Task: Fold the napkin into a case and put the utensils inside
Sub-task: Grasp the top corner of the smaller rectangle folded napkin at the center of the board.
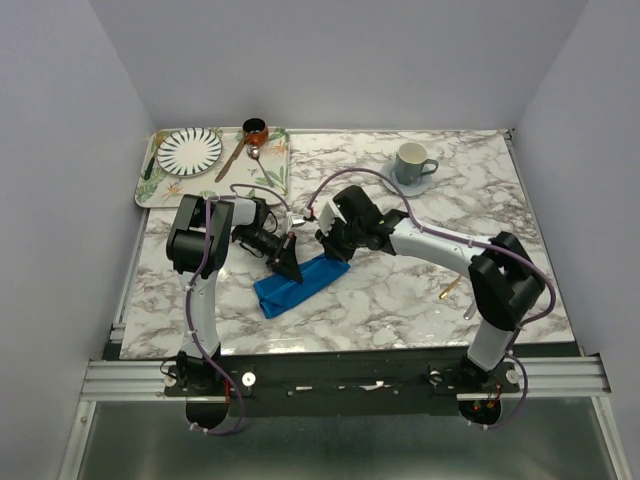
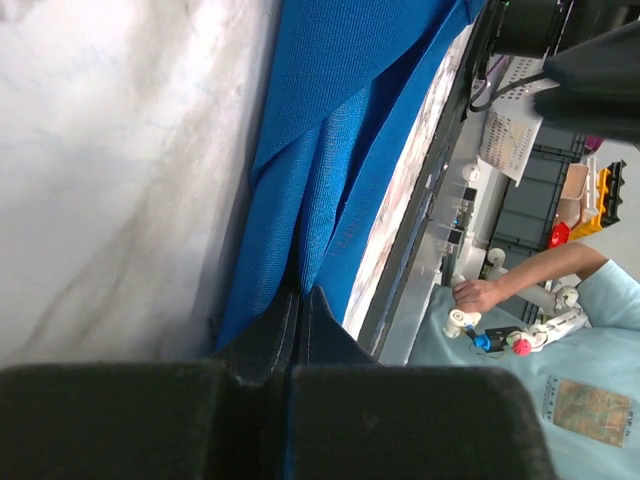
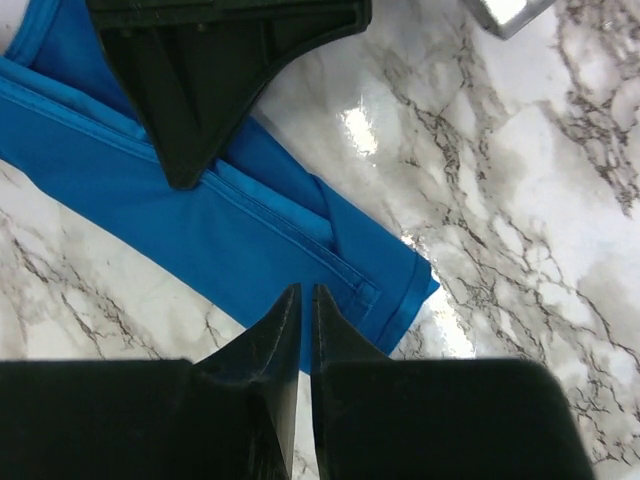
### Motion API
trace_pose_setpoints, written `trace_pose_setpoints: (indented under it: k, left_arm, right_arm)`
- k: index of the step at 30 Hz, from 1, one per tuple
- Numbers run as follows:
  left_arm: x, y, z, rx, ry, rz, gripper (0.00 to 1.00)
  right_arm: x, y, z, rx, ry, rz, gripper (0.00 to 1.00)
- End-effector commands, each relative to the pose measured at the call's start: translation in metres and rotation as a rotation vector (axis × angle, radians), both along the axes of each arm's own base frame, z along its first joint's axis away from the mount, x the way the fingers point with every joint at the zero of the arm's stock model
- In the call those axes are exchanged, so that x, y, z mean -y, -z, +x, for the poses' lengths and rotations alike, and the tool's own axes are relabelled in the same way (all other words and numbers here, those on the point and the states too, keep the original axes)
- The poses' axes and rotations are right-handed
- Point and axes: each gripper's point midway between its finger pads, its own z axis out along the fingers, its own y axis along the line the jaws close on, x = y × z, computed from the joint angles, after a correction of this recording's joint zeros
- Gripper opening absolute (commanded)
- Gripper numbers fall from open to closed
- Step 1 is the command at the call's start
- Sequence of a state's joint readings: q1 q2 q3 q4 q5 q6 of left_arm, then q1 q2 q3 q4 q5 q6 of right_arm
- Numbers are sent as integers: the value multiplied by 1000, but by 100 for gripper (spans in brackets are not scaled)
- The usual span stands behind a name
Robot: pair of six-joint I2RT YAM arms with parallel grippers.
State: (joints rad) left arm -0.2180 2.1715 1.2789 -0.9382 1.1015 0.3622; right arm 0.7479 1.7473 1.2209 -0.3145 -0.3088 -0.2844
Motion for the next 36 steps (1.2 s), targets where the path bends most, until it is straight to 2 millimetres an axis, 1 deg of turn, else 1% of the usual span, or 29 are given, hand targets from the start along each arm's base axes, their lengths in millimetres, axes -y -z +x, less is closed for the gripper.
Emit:
trace_pose_setpoints:
  k: [1, 6, 7, 9, 15, 18, 24, 25, 27, 29, 31, 32, 34, 35, 36]
  left_arm:
    - [-8, 23, 6, 59, 23, 53, 0]
    - [-7, 23, 7, 56, 21, 51, 0]
    - [-7, 24, 8, 57, 21, 50, 0]
    - [-7, 23, 8, 60, 21, 48, 0]
    - [-8, 24, 8, 57, 21, 50, 0]
    - [-8, 23, 8, 57, 20, 49, 0]
    - [-8, 23, 7, 56, 20, 47, 0]
    - [-8, 22, 7, 56, 19, 46, 0]
    - [-8, 23, 7, 57, 21, 46, 0]
    - [-8, 23, 7, 58, 22, 48, 0]
    - [-8, 23, 6, 55, 21, 49, 0]
    - [-8, 23, 6, 53, 21, 49, 0]
    - [-8, 23, 6, 52, 20, 49, 0]
    - [-8, 23, 6, 52, 20, 49, 0]
    - [-8, 24, 6, 52, 21, 48, 0]
  right_arm:
    - [5, 24, 13, 32, 33, -98, 15]
    - [7, 41, 4, -8, 20, -125, 14]
    - [7, 48, 2, -22, 18, -135, 14]
    - [7, 53, 0, -38, 18, -141, 15]
    - [0, 56, -11, -72, -25, -121, 15]
    - [-3, 62, -18, -96, -44, -124, 15]
    - [-12, 62, -36, -152, -120, -83, 14]
    - [-13, 64, -42, -182, -139, -80, 14]
    - [-14, 65, -46, -211, -143, -84, 14]
    - [-13, 65, -45, -220, -121, -93, 14]
    - [-13, 59, -39, -202, -89, -89, 16]
    - [-10, 54, -31, -167, -50, -100, 18]
    - [-8, 48, -22, -132, -10, -96, 22]
    - [-4, 45, -18, -103, 9, -106, 23]
    - [-2, 45, -16, -93, 21, -111, 25]
